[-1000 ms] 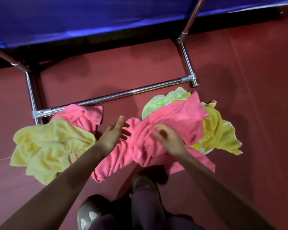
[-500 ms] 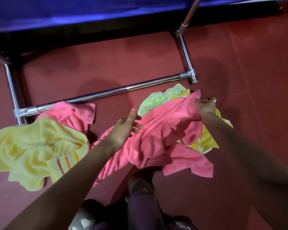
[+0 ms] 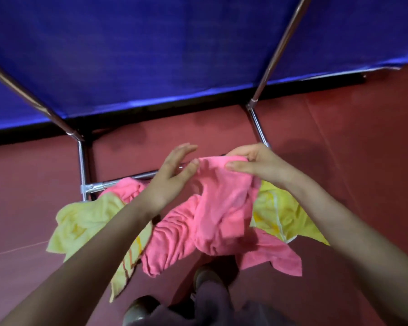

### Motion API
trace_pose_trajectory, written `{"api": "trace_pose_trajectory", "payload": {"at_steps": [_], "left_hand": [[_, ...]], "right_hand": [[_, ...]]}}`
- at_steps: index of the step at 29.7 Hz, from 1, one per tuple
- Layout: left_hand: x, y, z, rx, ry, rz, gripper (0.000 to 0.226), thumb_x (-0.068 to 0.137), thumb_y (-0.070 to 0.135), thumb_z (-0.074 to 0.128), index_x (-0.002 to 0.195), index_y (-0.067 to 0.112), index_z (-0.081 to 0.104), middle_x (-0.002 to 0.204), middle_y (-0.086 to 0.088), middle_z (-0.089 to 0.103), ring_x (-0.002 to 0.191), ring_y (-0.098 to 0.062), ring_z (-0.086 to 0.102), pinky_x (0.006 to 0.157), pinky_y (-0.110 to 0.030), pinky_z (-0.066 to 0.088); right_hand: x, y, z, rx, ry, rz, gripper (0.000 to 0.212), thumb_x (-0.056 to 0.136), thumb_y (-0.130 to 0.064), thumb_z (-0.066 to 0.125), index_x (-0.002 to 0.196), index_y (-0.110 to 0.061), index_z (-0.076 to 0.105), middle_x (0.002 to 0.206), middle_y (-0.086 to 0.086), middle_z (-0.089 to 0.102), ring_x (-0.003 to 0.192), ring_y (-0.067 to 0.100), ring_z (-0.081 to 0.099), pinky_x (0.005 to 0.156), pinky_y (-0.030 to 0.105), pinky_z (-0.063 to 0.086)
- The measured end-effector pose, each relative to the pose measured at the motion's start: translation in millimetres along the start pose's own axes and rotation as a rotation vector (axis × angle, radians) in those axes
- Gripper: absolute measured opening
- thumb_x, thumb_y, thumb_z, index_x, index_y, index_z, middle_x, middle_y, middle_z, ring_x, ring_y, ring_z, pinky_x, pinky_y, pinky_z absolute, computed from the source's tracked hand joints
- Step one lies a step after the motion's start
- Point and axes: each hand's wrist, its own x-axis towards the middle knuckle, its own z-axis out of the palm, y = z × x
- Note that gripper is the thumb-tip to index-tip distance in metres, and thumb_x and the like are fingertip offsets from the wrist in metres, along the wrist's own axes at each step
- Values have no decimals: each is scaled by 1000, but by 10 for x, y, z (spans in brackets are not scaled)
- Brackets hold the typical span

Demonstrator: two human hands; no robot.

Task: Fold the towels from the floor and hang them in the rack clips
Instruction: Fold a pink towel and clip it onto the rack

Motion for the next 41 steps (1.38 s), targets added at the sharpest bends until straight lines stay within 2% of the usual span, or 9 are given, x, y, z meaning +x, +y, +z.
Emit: {"api": "trace_pose_trajectory", "payload": {"at_steps": [3,5,8,15,20,24,30,38,41], "left_hand": [[-234,401,-232,7,-69,80,17,88,11,53,101,20,59,99,12,60,90,12,52,86,-6,40],[-392,618,-369,5,-103,138,14,85,8,57,82,20,62,75,16,63,71,8,53,73,-11,45],[-539,779,-531,8,-103,142,19,82,10,62,67,20,61,55,15,60,57,4,50,58,-11,42],[-992,1529,-908,28,8,216,23,83,4,57,62,13,59,48,10,56,50,3,48,54,-9,43],[-1299,2025,-1197,163,100,268,19,82,9,62,63,15,64,47,12,60,49,3,50,51,-9,42],[-1540,2261,-1480,183,205,281,15,81,13,62,67,15,67,51,15,64,57,2,54,58,-13,47],[-1878,2422,-1717,285,316,246,14,81,15,64,68,17,69,48,11,64,53,1,55,50,-11,46],[-2223,2528,-1656,296,393,207,15,81,18,64,67,16,69,46,10,64,49,1,57,48,-14,48],[-2296,2513,-1582,239,437,186,17,82,19,63,66,15,69,46,12,63,47,-1,57,53,-22,52]], "right_hand": [[-213,-600,12,62,-41,-51,16,79,0,62,81,-16,66,55,-15,65,58,-6,55,55,12,43],[-347,-961,-2,29,-79,-109,12,77,-14,66,77,-25,69,64,-2,64,64,12,55,59,26,41],[-468,-1221,-43,-27,-87,-168,16,81,1,59,82,-15,64,56,-15,65,58,-7,55,57,10,43],[-813,-1661,-191,-276,-181,-133,26,82,-10,62,60,-24,61,45,-17,53,49,-6,43,51,8,33],[-995,-1813,-326,-432,-210,-117,27,81,-19,63,54,-14,60,48,-13,44,52,-3,36,53,16,31],[-1176,-1877,-435,-452,-106,-143,41,73,-36,60,66,4,61,63,-1,45,62,5,38,59,22,32],[-1405,-2029,-548,-432,31,-190,20,82,-15,63,62,-20,65,58,-13,55,57,-7,46,61,14,37],[-1658,-2495,-451,-587,253,-280,12,79,-26,67,69,-20,70,65,-10,65,65,2,57,63,15,42],[-1711,-2689,-422,-645,326,-259,12,78,-29,68,68,-22,70,63,-9,66,68,6,59,68,26,46]]}}
